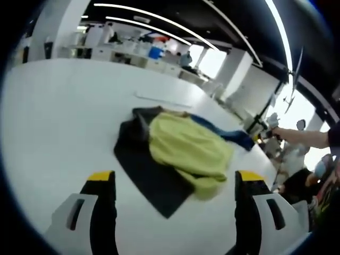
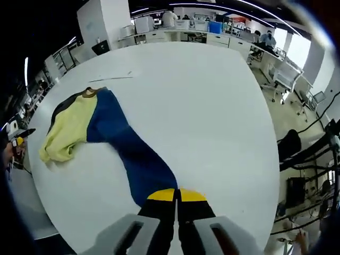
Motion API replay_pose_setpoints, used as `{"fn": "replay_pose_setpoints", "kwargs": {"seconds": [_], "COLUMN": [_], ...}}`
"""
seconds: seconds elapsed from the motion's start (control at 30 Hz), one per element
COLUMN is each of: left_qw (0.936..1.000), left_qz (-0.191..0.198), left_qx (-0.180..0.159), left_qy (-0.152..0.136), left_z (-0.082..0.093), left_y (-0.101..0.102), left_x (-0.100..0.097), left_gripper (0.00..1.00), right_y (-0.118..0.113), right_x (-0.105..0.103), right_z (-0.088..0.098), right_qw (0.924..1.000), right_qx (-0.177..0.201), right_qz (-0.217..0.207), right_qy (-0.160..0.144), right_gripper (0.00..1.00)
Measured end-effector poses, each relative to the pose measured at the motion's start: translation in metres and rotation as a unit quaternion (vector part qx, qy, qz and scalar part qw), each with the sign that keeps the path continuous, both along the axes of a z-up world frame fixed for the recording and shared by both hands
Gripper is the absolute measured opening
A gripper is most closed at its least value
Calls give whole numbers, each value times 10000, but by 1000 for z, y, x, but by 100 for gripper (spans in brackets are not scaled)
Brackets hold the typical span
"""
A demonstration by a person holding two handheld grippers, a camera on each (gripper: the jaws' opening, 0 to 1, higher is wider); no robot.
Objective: Fold the garment on the visible template until the final outline fits inside the template.
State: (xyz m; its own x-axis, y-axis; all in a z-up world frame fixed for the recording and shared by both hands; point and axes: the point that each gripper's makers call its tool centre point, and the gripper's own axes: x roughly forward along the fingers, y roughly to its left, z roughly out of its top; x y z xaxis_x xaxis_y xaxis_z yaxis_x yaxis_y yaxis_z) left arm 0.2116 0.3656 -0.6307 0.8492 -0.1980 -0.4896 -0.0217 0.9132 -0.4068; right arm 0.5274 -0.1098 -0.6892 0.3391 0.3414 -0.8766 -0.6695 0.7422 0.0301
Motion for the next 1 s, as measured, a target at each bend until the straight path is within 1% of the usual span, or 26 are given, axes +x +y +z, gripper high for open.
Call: {"fn": "replay_pose_setpoints", "kwargs": {"seconds": [0.13, 0.27, 0.47, 0.67, 0.73, 1.0], "left_qw": [10000, 9999, 9998, 9997, 9997, 9996], "left_qz": [5, 39, 79, 111, 131, 146], "left_qx": [8, 10, 8, -3, 2, -31], "left_qy": [42, 92, 163, 199, 202, 220], "left_z": [-1, -3, -6, -7, -7, -9], "left_y": [-1, 0, 1, 0, 0, -2], "left_x": [-2, -4, -6, -5, -4, -3], "left_gripper": [89, 89, 89, 89, 89, 89], "right_y": [-8, -12, -13, -14, -13, -15], "right_x": [11, 22, 38, 47, 55, 51], "right_z": [-7, -12, -17, -26, -30, -33], "right_qw": [9999, 9996, 9989, 9983, 9982, 9984], "right_qx": [-138, -284, -428, -523, -537, -516], "right_qz": [-7, 71, 179, 235, 254, 200], "right_qy": [36, 23, 34, 82, 82, 109], "right_gripper": [0, 0, 0, 0, 0, 0]}}
